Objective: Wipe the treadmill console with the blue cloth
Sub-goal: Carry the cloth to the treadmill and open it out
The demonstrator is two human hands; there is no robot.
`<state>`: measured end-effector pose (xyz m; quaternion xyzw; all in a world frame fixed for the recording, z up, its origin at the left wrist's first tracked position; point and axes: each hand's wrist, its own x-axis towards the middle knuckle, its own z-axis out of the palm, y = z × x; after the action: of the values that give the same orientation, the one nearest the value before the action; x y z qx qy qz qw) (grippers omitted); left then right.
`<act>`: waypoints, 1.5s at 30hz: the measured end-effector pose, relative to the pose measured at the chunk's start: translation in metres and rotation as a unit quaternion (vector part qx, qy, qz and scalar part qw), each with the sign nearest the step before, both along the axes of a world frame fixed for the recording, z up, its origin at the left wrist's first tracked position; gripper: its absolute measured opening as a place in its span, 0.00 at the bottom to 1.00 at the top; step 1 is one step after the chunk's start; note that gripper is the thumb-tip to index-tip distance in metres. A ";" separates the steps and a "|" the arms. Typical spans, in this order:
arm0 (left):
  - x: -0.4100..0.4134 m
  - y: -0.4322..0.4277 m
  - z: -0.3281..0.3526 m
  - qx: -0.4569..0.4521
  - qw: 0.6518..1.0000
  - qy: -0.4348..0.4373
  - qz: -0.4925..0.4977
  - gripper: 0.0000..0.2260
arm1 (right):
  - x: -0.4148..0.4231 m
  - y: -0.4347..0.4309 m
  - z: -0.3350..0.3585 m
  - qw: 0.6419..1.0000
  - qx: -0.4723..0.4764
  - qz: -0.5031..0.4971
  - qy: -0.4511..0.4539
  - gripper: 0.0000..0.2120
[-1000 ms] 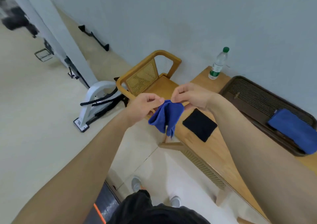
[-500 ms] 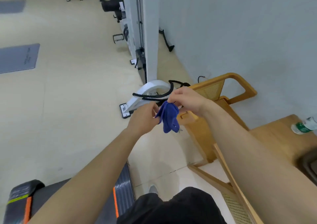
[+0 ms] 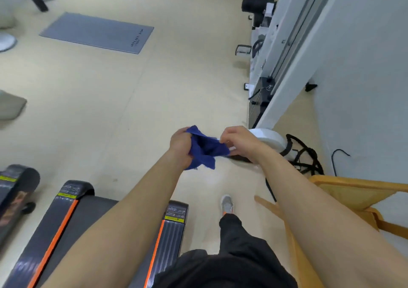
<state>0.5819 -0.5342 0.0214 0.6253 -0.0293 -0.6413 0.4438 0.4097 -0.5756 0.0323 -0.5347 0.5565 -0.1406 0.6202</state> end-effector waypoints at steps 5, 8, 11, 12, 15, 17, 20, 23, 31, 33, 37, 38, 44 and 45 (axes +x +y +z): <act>0.058 -0.069 0.008 -0.071 0.921 -0.362 -0.127 0.09 | 0.054 -0.108 -0.005 0.999 0.001 0.043 -0.002 0.06; 0.104 -0.092 0.011 -0.027 0.862 -0.475 -0.176 0.04 | 0.096 -0.163 -0.007 0.994 -0.046 0.102 0.006 0.07; 0.147 -0.095 0.012 0.040 0.823 -0.522 -0.218 0.12 | 0.150 -0.198 -0.002 0.984 -0.078 0.158 0.024 0.06; 0.160 -0.093 0.011 0.064 0.813 -0.531 -0.230 0.13 | 0.171 -0.207 0.001 0.979 -0.090 0.179 0.025 0.06; 0.209 -0.080 -0.006 0.144 0.797 -0.525 -0.263 0.14 | 0.241 -0.226 0.008 0.948 -0.124 0.292 0.030 0.07; 0.245 -0.062 -0.024 0.147 0.840 -0.457 -0.255 0.14 | 0.289 -0.234 0.012 0.919 -0.122 0.374 0.024 0.11; 0.295 -0.025 -0.049 0.103 0.934 -0.317 -0.127 0.20 | 0.362 -0.242 0.013 0.862 -0.099 0.494 0.052 0.17; 0.337 0.003 -0.065 0.094 0.947 -0.308 0.022 0.18 | 0.444 -0.234 0.006 0.738 -0.118 0.645 0.160 0.18; 0.411 0.082 -0.052 0.228 0.877 -0.399 0.136 0.15 | 0.644 -0.126 -0.011 0.516 -0.222 0.803 0.198 0.11; 0.419 0.110 -0.050 0.247 0.872 -0.376 0.193 0.21 | 0.680 -0.088 -0.016 0.508 -0.223 0.816 0.161 0.10; 0.424 0.165 -0.042 0.276 0.859 -0.317 0.292 0.29 | 0.735 -0.006 -0.020 0.486 -0.229 0.841 0.072 0.12; 0.424 0.179 -0.038 0.295 0.850 -0.314 0.302 0.28 | 0.748 0.016 -0.019 0.461 -0.225 0.856 0.061 0.12; 0.410 0.256 -0.003 0.438 0.776 -0.283 0.354 0.18 | 0.799 0.154 -0.004 0.308 -0.192 0.932 -0.007 0.16; 0.404 0.267 0.003 0.466 0.752 -0.272 0.378 0.18 | 0.802 0.176 0.002 0.286 -0.180 0.941 -0.028 0.16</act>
<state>0.9863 -0.2670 0.0248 0.8626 0.3926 -0.1585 0.2770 1.2116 -0.3994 0.0345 -0.7840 -0.3868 0.4282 0.2290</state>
